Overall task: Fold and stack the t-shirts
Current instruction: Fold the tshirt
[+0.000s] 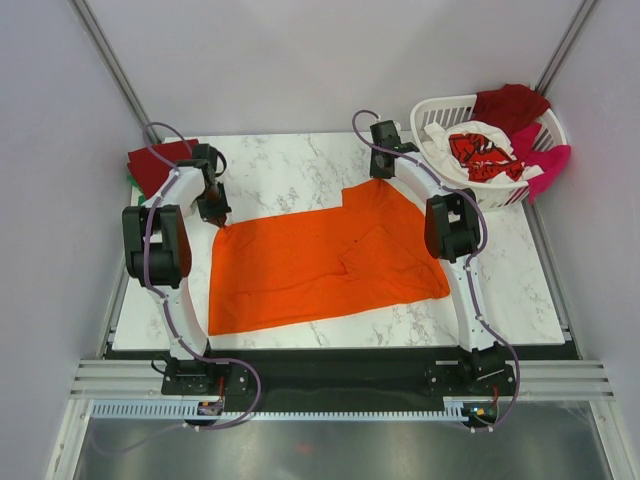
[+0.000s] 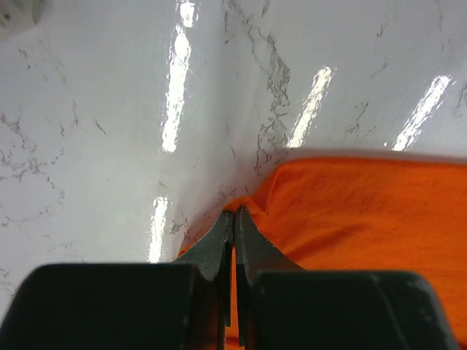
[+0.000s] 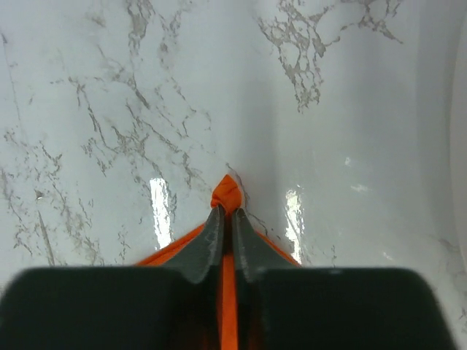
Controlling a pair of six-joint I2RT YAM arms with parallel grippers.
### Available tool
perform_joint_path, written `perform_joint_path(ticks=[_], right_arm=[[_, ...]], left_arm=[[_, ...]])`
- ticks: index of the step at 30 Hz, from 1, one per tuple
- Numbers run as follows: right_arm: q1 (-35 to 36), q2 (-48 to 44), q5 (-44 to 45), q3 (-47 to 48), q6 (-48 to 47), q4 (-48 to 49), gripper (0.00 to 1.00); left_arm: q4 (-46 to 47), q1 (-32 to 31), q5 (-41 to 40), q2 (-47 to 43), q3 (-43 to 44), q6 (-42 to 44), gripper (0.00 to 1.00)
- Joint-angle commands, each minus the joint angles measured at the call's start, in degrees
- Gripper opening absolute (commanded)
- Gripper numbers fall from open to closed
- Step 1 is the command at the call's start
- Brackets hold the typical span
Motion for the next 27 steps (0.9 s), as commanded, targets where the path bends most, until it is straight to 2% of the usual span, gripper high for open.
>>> perform_joint_path(ticks=[1, 7, 12, 14, 21, 27], right_arm=[[-0.1, 2.1, -1.3, 1.0, -1.8, 1.0, 0.01], [-0.1, -4.6, 0.1, -1.3, -4.1, 2.7, 0.00], [-0.1, -14.9, -2.2, -8.3, -3.1, 5.1, 0.00], [-0.1, -17.3, -3.5, -10.5, -2.9, 5.1, 0.00], [-0.2, -23.4, -7.1, -13.8, -5.0, 4.9, 0.00], [-0.1, -31.2, -7.4, -25.4, -5.7, 5.4, 0.00]], left_arm=[[0.0, 0.3, 0.1, 1.5, 3.1, 0.1, 0.02], [0.8, 0.0, 1.6, 0.4, 4.4, 1.0, 0.02], [1.1, 0.0, 0.1, -1.6, 2.6, 1.1, 0.02], [1.1, -2.1, -0.6, -2.5, 2.0, 1.1, 0.02], [1.1, -2.5, -1.2, -5.9, 2.3, 1.1, 0.02], [1.1, -2.7, 1.4, -8.7, 2.2, 1.3, 0.02]])
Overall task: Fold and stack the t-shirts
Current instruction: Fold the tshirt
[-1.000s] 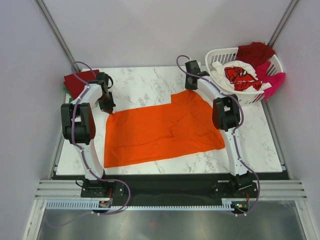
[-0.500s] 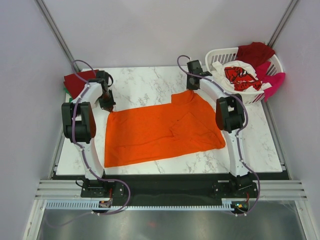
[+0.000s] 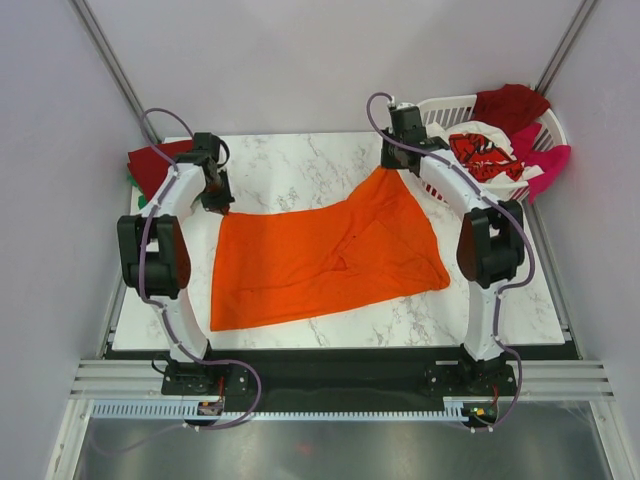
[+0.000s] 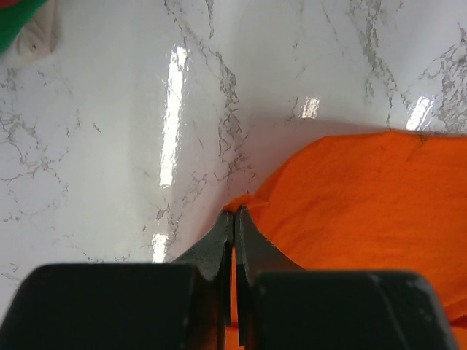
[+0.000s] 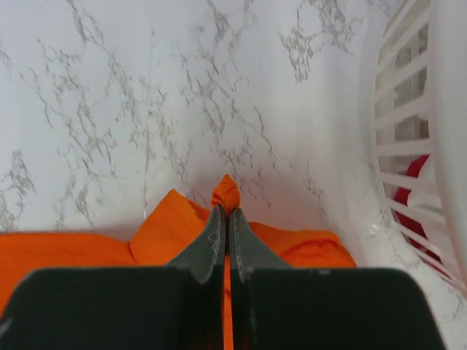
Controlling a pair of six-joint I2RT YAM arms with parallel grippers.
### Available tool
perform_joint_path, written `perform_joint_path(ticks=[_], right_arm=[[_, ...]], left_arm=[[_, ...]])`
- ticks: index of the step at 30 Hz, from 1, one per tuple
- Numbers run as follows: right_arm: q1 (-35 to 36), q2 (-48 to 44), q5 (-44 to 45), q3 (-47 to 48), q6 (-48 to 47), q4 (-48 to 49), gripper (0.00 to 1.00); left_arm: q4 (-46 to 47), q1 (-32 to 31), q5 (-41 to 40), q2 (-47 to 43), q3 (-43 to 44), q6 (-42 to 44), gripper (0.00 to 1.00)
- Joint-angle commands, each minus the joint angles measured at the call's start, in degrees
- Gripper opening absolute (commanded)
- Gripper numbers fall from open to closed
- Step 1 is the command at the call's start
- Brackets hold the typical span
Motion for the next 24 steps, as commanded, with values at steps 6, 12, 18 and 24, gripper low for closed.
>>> perform_joint_path(ticks=[6, 12, 18, 24], right_arm=[[-0.1, -13.2, 2.2, -14.8, -2.0, 1.2, 0.00], [-0.1, -19.5, -0.6, -21.3, -1.8, 1.5, 0.00], [-0.1, -26.8, -1.6, -27.9, -1.0, 1.5, 0.01], [0.0, -32.9, -5.0, -35.0, 0.2, 1.4, 0.03]], left_arm=[[0.9, 0.0, -0.9, -9.7, -3.5, 1.1, 0.02], [0.9, 0.0, -3.0, -18.5, -9.9, 0.2, 0.02], [0.8, 0.1, -4.6, -25.0, -15.8, -0.3, 0.02], [0.0, 0.0, -3.3, -31.7, -21.4, -1.8, 0.02]])
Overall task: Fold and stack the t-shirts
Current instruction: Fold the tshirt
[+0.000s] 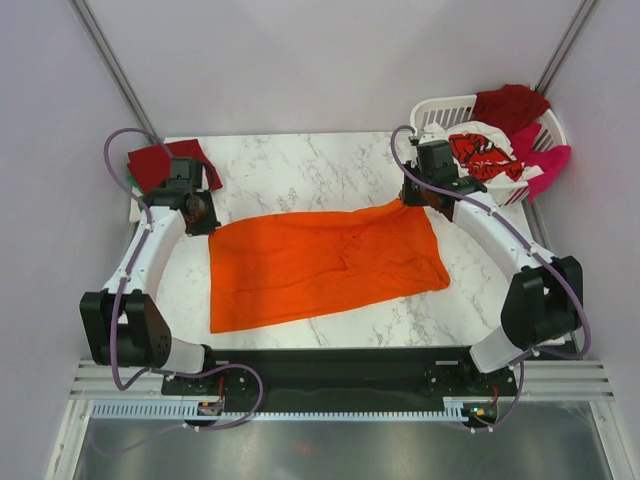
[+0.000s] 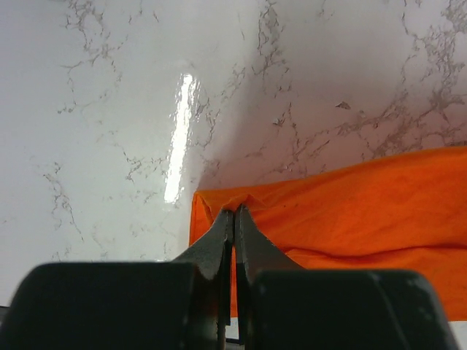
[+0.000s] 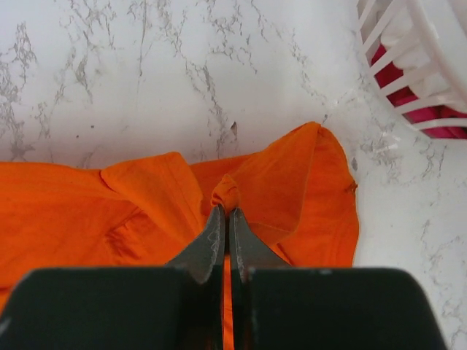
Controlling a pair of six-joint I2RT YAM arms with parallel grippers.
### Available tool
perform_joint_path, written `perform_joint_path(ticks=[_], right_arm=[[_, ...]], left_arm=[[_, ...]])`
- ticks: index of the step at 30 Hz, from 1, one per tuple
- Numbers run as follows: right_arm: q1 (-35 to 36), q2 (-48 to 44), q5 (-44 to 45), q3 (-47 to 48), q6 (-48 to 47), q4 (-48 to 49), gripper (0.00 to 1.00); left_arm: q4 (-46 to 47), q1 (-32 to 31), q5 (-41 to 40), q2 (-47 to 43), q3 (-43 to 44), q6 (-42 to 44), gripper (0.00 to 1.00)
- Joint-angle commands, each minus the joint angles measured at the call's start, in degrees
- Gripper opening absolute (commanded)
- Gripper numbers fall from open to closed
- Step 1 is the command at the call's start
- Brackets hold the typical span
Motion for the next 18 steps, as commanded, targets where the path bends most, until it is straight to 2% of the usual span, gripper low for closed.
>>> perform_joint_path(ticks=[1, 10, 18], right_arm=[[-0.1, -4.6, -2.4, -3.6, 0.8, 0.7, 0.04], [-0.1, -14.0, -2.9, -12.3, 5.2, -0.8, 0.05], [0.1, -19.5, -2.9, -17.8, 6.9, -3.1, 0.06]], left_arm=[[0.0, 0.0, 0.6, -4.4, -2.9, -1.9, 0.02], [-2.5, 0.0, 0.2, -12.6, -10.4, -2.5, 0.02], [-5.7, 0.0, 1.4, -18.2, -12.6, -3.9, 0.02]])
